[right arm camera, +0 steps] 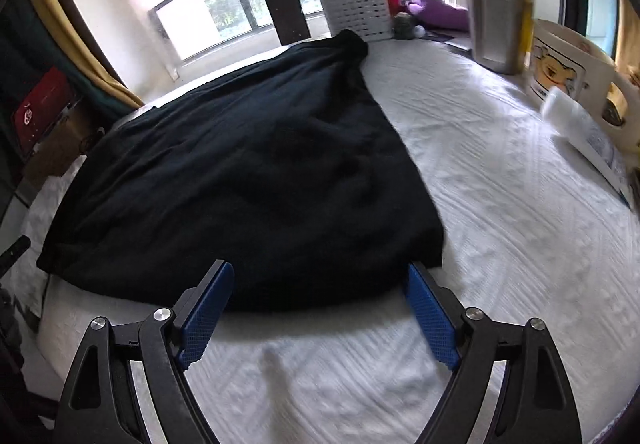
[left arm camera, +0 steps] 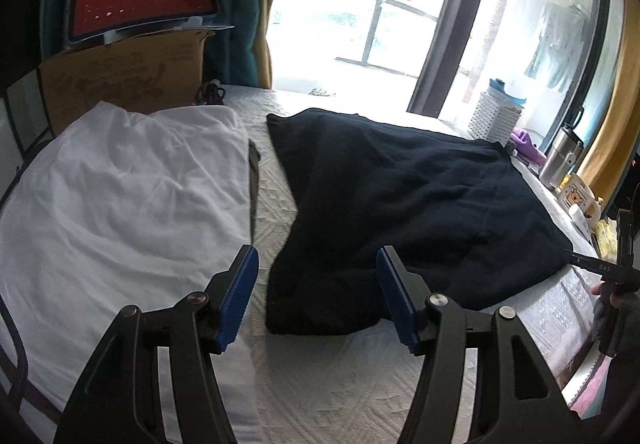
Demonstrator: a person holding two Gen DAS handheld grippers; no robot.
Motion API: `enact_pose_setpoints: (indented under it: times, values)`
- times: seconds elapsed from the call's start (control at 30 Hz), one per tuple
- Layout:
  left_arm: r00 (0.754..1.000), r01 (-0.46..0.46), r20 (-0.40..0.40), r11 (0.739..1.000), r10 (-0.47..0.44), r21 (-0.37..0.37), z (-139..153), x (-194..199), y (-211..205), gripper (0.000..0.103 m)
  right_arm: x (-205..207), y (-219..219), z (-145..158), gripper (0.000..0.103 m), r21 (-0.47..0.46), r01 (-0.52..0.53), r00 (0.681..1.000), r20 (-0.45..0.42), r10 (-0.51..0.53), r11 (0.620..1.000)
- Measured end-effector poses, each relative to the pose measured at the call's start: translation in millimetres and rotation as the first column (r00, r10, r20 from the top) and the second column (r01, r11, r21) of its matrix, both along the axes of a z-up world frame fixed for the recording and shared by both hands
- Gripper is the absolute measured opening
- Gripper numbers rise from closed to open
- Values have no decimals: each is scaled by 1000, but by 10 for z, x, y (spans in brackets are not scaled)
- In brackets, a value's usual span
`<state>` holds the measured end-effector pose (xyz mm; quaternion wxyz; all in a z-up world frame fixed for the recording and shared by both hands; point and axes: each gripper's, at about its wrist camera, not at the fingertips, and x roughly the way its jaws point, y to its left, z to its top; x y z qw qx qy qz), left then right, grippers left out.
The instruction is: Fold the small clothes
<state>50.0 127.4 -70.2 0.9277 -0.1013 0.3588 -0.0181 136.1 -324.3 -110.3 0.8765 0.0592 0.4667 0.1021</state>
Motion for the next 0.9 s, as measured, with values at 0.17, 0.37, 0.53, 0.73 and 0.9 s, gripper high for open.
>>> enact_pose_setpoints:
  times: [0.17, 0.37, 0.53, 0.73, 0.9]
  values:
    - [1000, -9, -17, 1000, 9, 3, -46, 36, 66, 61, 143, 119, -15, 91, 29, 8, 1000, 7, -8, 1000]
    - [999, -18, -35, 1000, 18, 1, -101, 139, 134, 61, 321, 161, -29, 91, 103, 11, 1000, 0, -11, 995]
    - [999, -12, -47, 1000, 12, 6, -118, 224, 123, 61, 441, 161, -31, 91, 148, 13, 1000, 4, -14, 989]
    - [999, 0, -40, 1000, 0, 12, -117, 322, 74, 61, 546, 216, -39, 91, 137, 2, 1000, 5, -2, 991]
    - [999, 3, -50, 1000, -2, 24, -145, 408, 41, 61, 624, 279, -48, 91, 115, -7, 1000, 4, 7, 993]
